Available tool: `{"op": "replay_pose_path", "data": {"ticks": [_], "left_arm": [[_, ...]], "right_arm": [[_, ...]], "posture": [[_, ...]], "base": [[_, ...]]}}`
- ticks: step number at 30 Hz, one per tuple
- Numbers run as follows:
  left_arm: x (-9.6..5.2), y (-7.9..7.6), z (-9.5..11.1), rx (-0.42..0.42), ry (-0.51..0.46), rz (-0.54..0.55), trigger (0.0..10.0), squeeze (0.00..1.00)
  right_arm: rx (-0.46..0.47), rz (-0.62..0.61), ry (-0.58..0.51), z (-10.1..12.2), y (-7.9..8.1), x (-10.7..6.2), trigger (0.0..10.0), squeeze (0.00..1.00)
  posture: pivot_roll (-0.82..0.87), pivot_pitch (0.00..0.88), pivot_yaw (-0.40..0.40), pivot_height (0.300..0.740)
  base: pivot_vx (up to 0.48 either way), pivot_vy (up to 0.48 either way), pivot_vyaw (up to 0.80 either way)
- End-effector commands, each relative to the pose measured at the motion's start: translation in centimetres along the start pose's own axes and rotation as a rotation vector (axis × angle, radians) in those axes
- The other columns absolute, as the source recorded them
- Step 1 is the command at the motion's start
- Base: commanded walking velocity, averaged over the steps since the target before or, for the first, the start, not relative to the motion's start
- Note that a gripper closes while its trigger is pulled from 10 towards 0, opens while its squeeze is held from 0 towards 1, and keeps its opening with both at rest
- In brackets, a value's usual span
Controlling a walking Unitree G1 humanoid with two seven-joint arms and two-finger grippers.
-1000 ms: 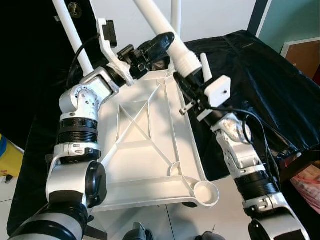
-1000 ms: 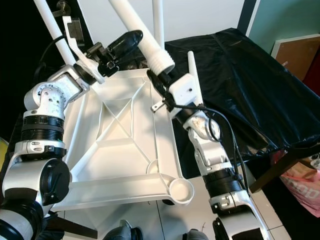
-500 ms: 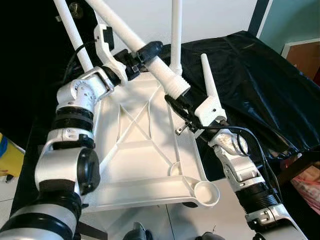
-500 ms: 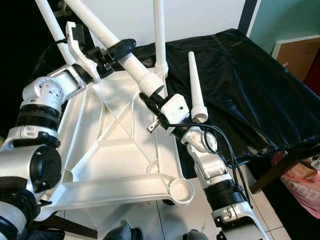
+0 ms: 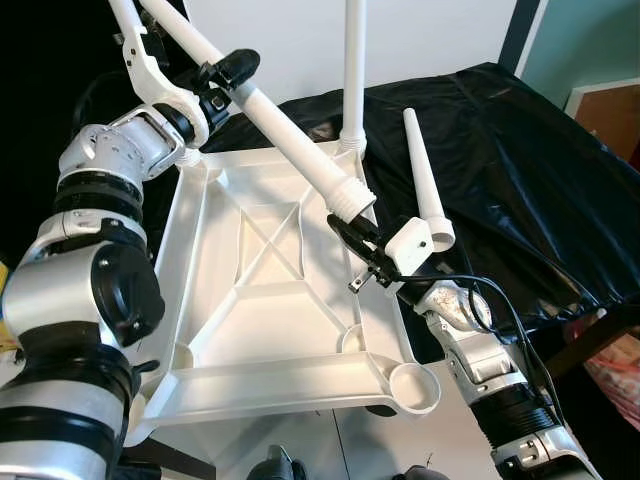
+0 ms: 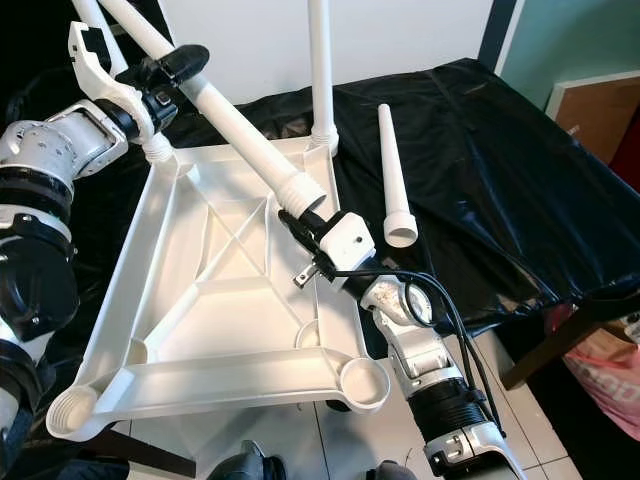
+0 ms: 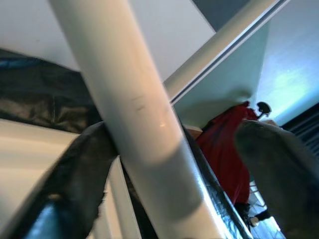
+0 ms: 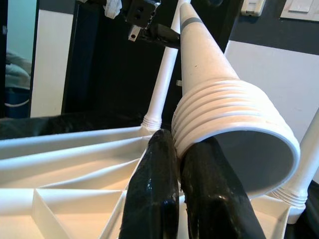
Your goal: Building children table
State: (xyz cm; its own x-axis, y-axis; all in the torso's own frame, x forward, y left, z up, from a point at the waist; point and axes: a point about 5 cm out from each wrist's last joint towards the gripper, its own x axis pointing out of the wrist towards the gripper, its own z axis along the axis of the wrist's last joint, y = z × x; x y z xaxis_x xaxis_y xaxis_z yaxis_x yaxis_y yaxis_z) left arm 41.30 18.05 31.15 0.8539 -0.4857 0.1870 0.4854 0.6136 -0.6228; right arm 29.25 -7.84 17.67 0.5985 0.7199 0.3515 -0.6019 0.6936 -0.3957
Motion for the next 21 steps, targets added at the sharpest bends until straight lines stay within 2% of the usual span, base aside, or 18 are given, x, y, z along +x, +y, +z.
{"op": "replay_pose_path", "data": {"ticks": [1, 2, 3, 4, 5, 6, 11, 12, 13, 14, 15, 16, 19, 20, 21], "left_arm": [[0.5, -0.7, 0.1, -0.002, -0.007, -0.025, 2.3, 0.0], [0.6, -0.8, 0.0, -0.005, -0.005, -0.02, 0.0, 0.0], [0.6, -0.8, 0.0, -0.005, -0.005, -0.02, 0.0, 0.0], [0.8, -0.8, -0.2, -0.009, 0.001, -0.01, 2.8, 0.0], [0.9, -0.8, -0.2, -0.009, 0.002, -0.006, 2.8, 0.0], [0.9, -0.8, -0.2, -0.007, 0.003, -0.004, 0.2, 0.0], [0.9, -0.8, -0.1, -0.01, -0.007, 0.006, 0.0, 0.0], [1.0, -0.9, -0.1, -0.021, -0.009, 0.006, 3.2, 0.0], [1.0, -0.9, -0.1, -0.021, -0.009, 0.006, 3.2, 0.0], [1.1, -0.9, -0.1, -0.023, -0.005, 0.009, 9.2, 0.0], [1.1, -0.9, -0.1, -0.023, -0.005, 0.009, 9.2, 0.0], [1.1, -0.9, -0.2, -0.025, 0.0, 0.016, 10.0, 0.0], [1.2, -1.0, -0.2, -0.037, -0.01, 0.013, 10.0, 0.0], [1.3, -1.1, -0.2, -0.043, -0.017, 0.008, 10.0, 0.95], [1.3, -1.1, -0.2, -0.043, -0.017, 0.008, 10.0, 0.95]], "right_arm": [[-0.001, 0.048, 0.013, -0.3, 0.6, 0.2, 10.0, 0.0], [-0.002, 0.053, 0.013, -0.3, 0.6, 0.3, 10.0, 0.0], [-0.002, 0.053, 0.013, -0.3, 0.6, 0.3, 10.0, 0.0], [-0.021, 0.059, 0.007, -0.1, 0.3, 0.5, 10.0, 0.0], [-0.025, 0.057, 0.004, 0.0, 0.2, 0.5, 10.0, 0.0], [-0.029, 0.056, 0.0, 0.1, 0.1, 0.6, 10.0, 0.0], [-0.053, 0.065, -0.019, 0.5, 0.1, 0.7, 10.0, 0.0], [-0.062, 0.07, -0.026, 0.6, 0.1, 0.7, 10.0, 0.0], [-0.062, 0.07, -0.026, 0.6, 0.1, 0.7, 10.0, 0.0], [-0.062, 0.073, -0.03, 0.7, 0.2, 0.8, 10.0, 0.0], [-0.062, 0.073, -0.03, 0.7, 0.2, 0.8, 10.0, 0.0], [-0.066, 0.079, -0.034, 0.8, 0.3, 0.8, 10.0, 0.0], [-0.073, 0.087, -0.034, 0.8, 0.4, 0.8, 10.0, 0.0], [-0.076, 0.089, -0.034, 0.7, 0.4, 0.8, 10.0, 0.0], [-0.076, 0.089, -0.034, 0.7, 0.4, 0.8, 10.0, 0.0]], "posture": [[-0.09, 0.0, 0.084, 0.74], [-0.09, 0.0, 0.086, 0.74], [-0.09, 0.0, 0.086, 0.74], [-0.09, 0.0, 0.087, 0.74], [-0.09, 0.0, 0.087, 0.74], [-0.09, 0.0, 0.087, 0.74], [-0.1, 0.0, 0.093, 0.74], [-0.1, 0.0, 0.095, 0.74], [-0.1, 0.0, 0.095, 0.74], [-0.1, 0.0, 0.096, 0.74], [-0.1, 0.0, 0.096, 0.74], [-0.1, 0.0, 0.097, 0.74], [-0.1, 0.0, 0.101, 0.74], [-0.1, 0.0, 0.101, 0.74], [-0.1, 0.0, 0.101, 0.74]], "base": [[0.0, 0.0, 0.0], [0.0, 0.0, 0.0], [0.0, 0.0, 0.0], [0.0, 0.0, 0.0], [0.0, 0.0, 0.0], [0.0, 0.0, 0.0], [0.0, 0.0, 0.0], [0.0, 0.0, 0.0], [0.0, 0.0, 0.0], [0.0, 0.0, 0.0], [0.0, 0.0, 0.0], [0.0, 0.0, 0.0], [0.0, 0.0, 0.0], [0.0, 0.0, 0.0], [0.0, 0.0, 0.0]]}}
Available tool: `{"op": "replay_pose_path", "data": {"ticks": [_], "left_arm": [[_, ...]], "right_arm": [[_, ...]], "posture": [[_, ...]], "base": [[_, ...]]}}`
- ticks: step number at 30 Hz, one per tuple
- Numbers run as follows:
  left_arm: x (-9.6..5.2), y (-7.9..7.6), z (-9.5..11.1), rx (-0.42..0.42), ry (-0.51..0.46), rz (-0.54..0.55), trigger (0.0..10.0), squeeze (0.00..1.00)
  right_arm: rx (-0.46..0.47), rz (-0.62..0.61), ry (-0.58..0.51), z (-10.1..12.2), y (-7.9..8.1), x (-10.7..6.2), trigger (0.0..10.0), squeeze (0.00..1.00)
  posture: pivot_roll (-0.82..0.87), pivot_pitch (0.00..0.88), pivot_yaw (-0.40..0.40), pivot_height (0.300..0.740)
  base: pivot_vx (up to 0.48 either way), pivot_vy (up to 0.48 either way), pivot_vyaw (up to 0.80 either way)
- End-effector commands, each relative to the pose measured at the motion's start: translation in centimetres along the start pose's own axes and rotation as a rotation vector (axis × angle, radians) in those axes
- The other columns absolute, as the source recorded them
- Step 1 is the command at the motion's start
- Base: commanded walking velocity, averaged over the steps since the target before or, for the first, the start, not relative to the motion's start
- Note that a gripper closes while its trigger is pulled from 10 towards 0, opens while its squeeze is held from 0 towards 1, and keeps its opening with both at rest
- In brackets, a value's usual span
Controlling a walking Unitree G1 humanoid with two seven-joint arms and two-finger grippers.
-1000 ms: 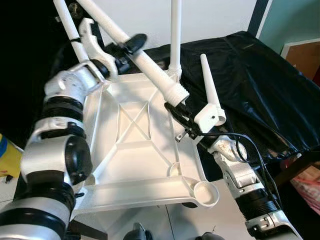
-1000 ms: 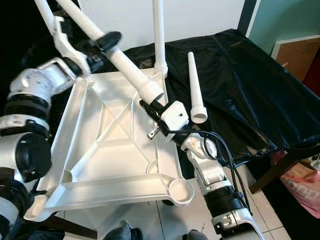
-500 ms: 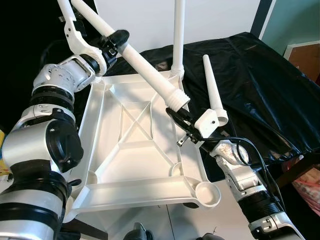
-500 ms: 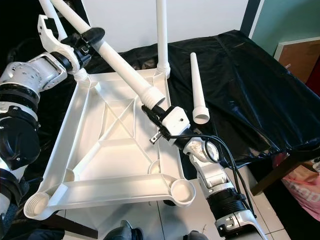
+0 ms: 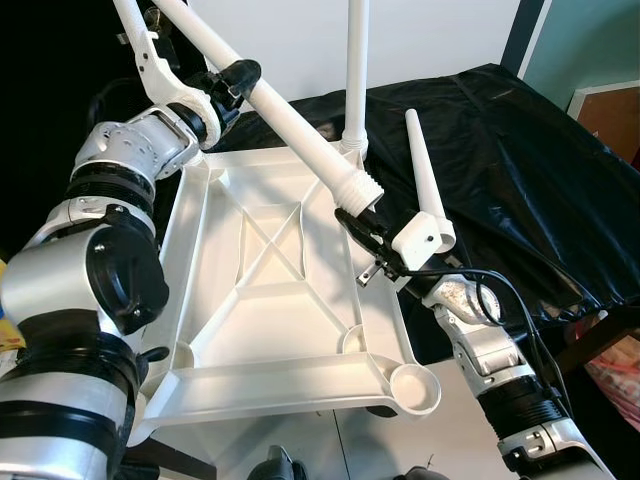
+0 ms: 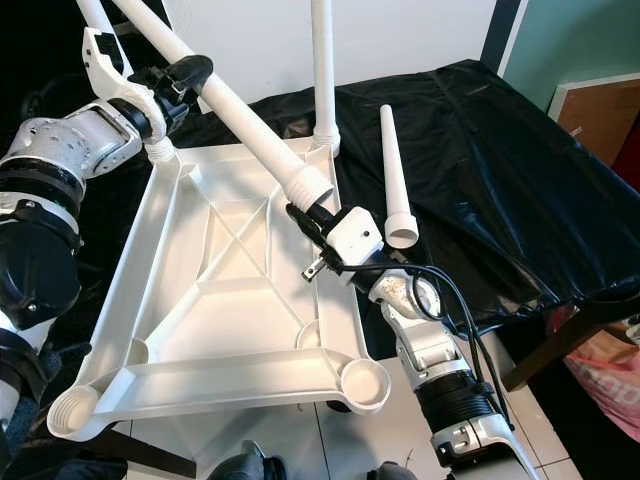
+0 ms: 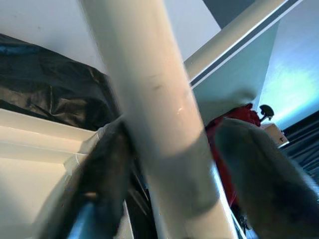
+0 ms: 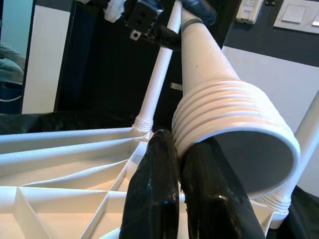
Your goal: Building children table
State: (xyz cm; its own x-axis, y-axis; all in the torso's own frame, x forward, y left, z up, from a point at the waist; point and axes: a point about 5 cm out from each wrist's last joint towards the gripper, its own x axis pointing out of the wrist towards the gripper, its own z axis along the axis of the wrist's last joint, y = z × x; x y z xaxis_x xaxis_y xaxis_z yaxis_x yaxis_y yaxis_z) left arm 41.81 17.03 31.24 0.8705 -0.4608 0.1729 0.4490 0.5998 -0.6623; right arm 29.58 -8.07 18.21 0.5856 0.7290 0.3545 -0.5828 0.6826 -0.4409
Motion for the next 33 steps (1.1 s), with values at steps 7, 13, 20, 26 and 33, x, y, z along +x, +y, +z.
{"op": "replay_pose_path", "data": {"ticks": [7, 13, 20, 26, 33], "left_arm": [[0.5, -1.1, 0.3, 0.004, -0.006, -0.052, 10.0, 1.0], [0.3, -1.0, 0.9, 0.0, -0.035, -0.045, 0.0, 0.0], [0.1, -0.9, 1.5, -0.013, -0.063, -0.036, 0.0, 0.0], [0.0, -0.9, 1.8, -0.053, -0.075, -0.029, 10.0, 0.0], [-0.4, -0.5, 2.5, -0.093, -0.108, 0.002, 10.0, 0.0]], "right_arm": [[-0.038, 0.085, -0.031, 0.5, 1.0, 0.7, 10.0, 0.0], [-0.045, 0.091, -0.026, 0.4, 1.0, 0.6, 10.0, 0.0], [-0.046, 0.086, -0.019, 0.3, 0.9, 0.5, 10.0, 0.0], [-0.018, 0.071, -0.012, 0.0, 0.8, 0.4, 10.0, 1.0], [-0.021, 0.048, -0.022, 0.0, 0.7, 0.1, 10.0, 1.0]], "posture": [[-0.1, 0.0, 0.105, 0.74], [-0.11, 0.0, 0.105, 0.74], [-0.1, 0.0, 0.101, 0.74], [-0.1, 0.0, 0.094, 0.74], [-0.09, 0.0, 0.092, 0.74]], "base": [[0.0, 0.0, 0.0], [0.0, 0.0, 0.0], [0.0, 0.0, 0.0], [0.0, 0.0, 0.0], [0.0, 0.0, 0.0]]}}
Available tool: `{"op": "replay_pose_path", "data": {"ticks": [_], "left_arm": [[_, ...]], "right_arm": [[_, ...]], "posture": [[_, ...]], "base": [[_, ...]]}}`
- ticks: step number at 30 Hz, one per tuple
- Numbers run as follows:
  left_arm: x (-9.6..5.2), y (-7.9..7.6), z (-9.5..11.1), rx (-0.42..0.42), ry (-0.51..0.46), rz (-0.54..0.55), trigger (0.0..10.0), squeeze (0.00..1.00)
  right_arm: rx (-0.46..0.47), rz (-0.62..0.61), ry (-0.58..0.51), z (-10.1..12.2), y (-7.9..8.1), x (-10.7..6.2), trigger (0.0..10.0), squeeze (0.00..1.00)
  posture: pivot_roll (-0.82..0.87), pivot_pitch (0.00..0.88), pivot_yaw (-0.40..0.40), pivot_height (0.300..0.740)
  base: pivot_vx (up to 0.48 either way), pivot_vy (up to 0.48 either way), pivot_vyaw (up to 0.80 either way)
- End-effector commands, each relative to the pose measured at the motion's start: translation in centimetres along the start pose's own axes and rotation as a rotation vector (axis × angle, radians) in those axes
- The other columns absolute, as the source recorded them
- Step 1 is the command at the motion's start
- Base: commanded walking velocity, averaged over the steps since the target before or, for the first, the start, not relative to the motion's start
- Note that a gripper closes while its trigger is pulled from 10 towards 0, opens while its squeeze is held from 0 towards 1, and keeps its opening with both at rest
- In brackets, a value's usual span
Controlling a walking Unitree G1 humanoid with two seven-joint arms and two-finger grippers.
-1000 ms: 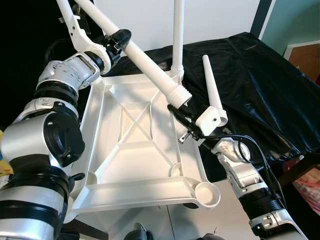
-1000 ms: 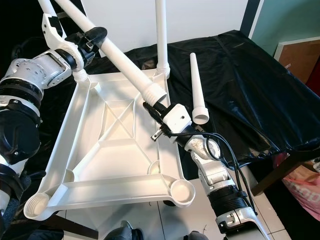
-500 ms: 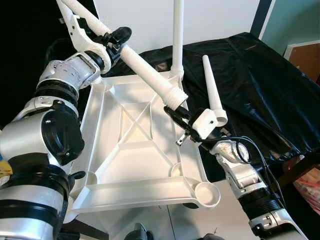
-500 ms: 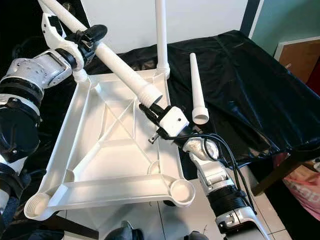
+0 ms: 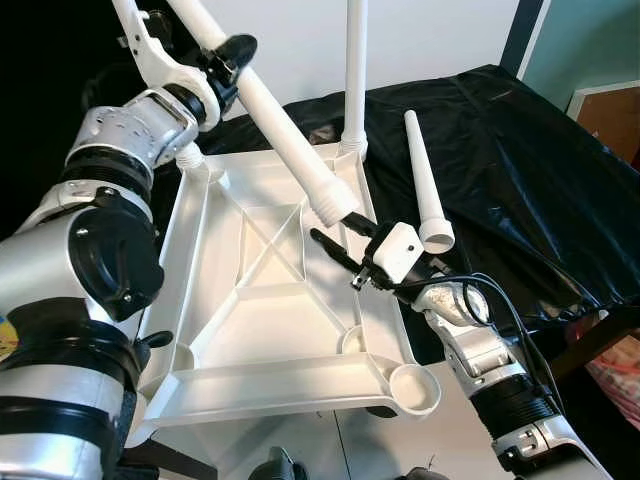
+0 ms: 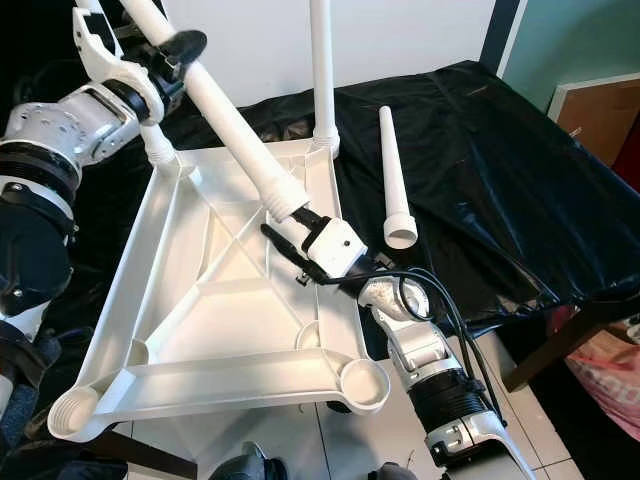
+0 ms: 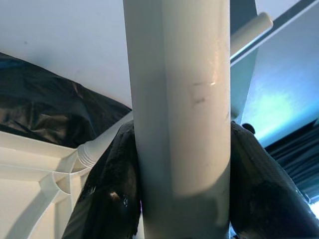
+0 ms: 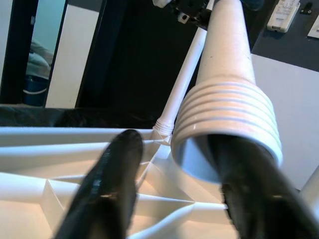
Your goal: Building children table
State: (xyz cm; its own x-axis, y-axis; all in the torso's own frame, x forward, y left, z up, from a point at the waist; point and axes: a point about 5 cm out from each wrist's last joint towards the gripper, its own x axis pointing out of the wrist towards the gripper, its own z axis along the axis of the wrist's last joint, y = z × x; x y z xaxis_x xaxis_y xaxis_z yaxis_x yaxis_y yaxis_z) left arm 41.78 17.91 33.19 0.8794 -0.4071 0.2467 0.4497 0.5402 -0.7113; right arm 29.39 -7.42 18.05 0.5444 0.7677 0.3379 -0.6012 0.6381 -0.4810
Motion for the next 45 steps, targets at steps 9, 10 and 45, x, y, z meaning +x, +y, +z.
{"op": "replay_pose_path", "data": {"ticks": [9, 10, 45], "left_arm": [[-1.6, 1.7, 2.3, -0.058, -0.1, 0.082, 10.0, 0.0], [-1.7, 1.7, 2.5, -0.052, -0.106, 0.085, 10.0, 0.0], [-0.1, -0.5, -2.1, 0.656, -0.002, -0.127, 10.0, 0.0]], "right_arm": [[0.054, -0.04, 0.056, -1.0, 1.1, -2.5, 10.0, 0.0], [0.063, -0.045, 0.068, -1.2, 1.1, -2.8, 10.0, 0.0], [0.286, -0.162, 0.21, 0.1, -3.7, 0.9, 10.0, 0.0]], "posture": [[-0.09, 0.0, 0.09, 0.74], [-0.09, 0.0, 0.089, 0.74], [-0.07, 0.0, 0.053, 0.74]], "base": [[0.0, 0.0, 0.0], [0.0, 0.0, 0.0], [0.0, 0.0, 0.0]]}}
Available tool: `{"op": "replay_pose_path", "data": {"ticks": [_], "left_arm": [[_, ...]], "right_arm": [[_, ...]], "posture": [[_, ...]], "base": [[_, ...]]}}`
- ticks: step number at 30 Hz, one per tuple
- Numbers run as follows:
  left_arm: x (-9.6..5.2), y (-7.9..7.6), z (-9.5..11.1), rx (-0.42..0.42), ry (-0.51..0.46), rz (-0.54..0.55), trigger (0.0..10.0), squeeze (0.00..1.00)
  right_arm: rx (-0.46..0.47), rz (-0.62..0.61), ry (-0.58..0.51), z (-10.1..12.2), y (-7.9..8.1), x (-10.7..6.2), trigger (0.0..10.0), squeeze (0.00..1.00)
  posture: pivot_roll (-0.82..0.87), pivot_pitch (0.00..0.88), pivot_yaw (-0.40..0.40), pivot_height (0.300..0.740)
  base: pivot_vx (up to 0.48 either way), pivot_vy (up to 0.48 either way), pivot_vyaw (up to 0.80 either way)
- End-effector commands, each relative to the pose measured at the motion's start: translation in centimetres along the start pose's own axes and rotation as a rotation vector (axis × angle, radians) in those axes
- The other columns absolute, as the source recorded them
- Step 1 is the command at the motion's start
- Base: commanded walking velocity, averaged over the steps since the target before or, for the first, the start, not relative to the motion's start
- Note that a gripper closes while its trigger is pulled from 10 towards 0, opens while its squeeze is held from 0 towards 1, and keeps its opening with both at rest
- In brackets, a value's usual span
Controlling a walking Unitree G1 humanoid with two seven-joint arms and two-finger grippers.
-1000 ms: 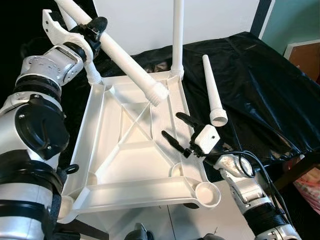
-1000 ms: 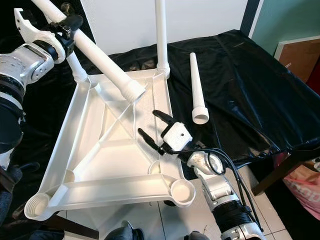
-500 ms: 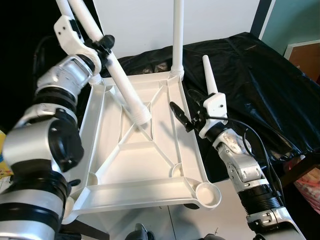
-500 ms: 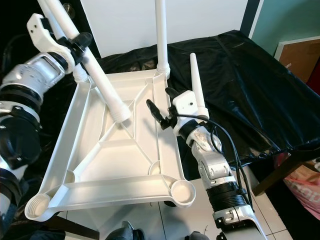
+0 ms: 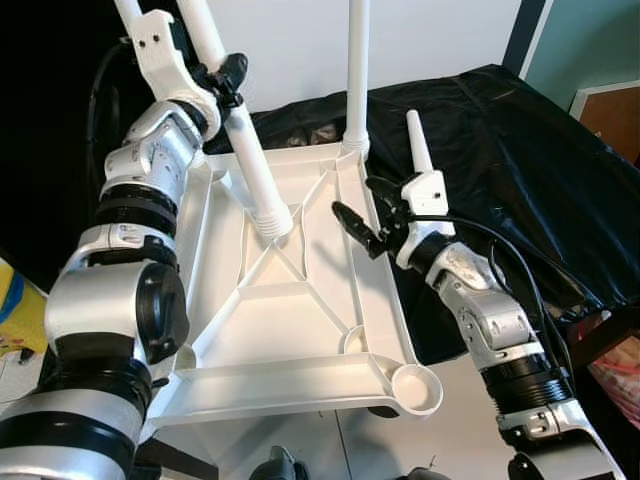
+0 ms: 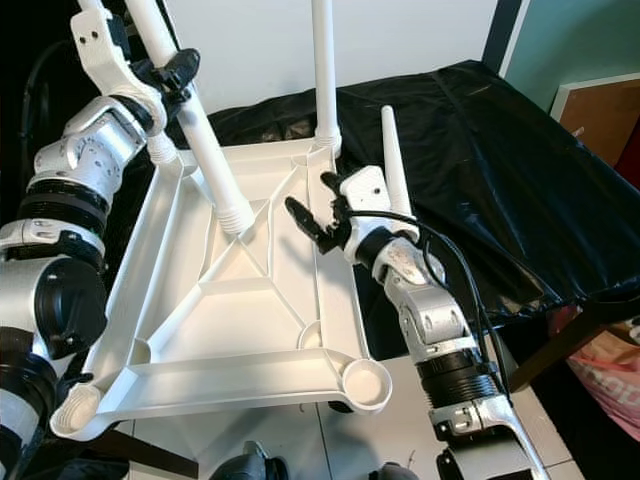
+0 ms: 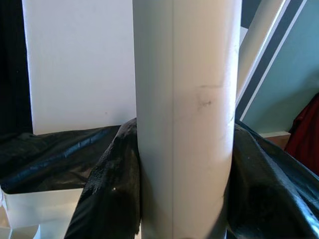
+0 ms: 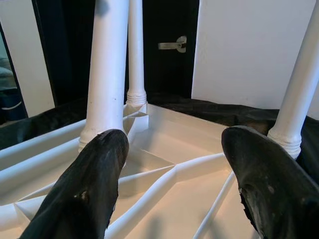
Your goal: Building children table
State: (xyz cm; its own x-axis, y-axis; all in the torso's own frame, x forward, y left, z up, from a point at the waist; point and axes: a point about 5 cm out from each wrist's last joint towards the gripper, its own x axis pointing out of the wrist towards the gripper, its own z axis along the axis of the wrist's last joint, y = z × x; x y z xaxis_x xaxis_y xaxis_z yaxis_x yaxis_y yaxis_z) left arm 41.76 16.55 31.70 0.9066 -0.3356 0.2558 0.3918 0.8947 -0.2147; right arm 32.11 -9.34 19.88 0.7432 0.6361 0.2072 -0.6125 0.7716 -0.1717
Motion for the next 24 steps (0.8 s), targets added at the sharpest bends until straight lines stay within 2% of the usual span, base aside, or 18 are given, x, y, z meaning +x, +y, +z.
{"op": "replay_pose_path", "data": {"ticks": [1, 18, 21, 24], "left_arm": [[-0.3, -0.8, 0.4, 0.038, -0.019, -0.191, 10.0, 0.0], [-0.5, -1.3, 0.1, 0.062, -0.029, -0.206, 10.0, 0.0], [-0.6, -2.5, -0.1, 0.115, -0.045, -0.253, 10.0, 0.0], [-0.6, -2.9, -0.2, 0.135, -0.05, -0.268, 10.0, 0.0]], "right_arm": [[-0.005, 0.01, 0.004, 0.3, 0.2, 0.2, 10.0, 0.0], [0.006, 0.01, 0.029, 0.4, 0.1, -0.1, 10.0, 0.0], [0.056, 0.021, 0.043, 0.3, 0.6, 0.1, 10.0, 0.0], [0.075, 0.022, 0.055, 0.2, 0.8, 0.2, 10.0, 0.0]], "posture": [[-0.07, 0.0, 0.053, 0.74], [-0.08, 0.003, 0.055, 0.74], [-0.08, 0.004, 0.053, 0.74], [-0.08, 0.004, 0.052, 0.74]], "base": [[0.0, 0.0, 0.0], [0.0, 0.0, 0.0], [0.0, 0.0, 0.0], [0.0, 0.0, 0.0]]}}
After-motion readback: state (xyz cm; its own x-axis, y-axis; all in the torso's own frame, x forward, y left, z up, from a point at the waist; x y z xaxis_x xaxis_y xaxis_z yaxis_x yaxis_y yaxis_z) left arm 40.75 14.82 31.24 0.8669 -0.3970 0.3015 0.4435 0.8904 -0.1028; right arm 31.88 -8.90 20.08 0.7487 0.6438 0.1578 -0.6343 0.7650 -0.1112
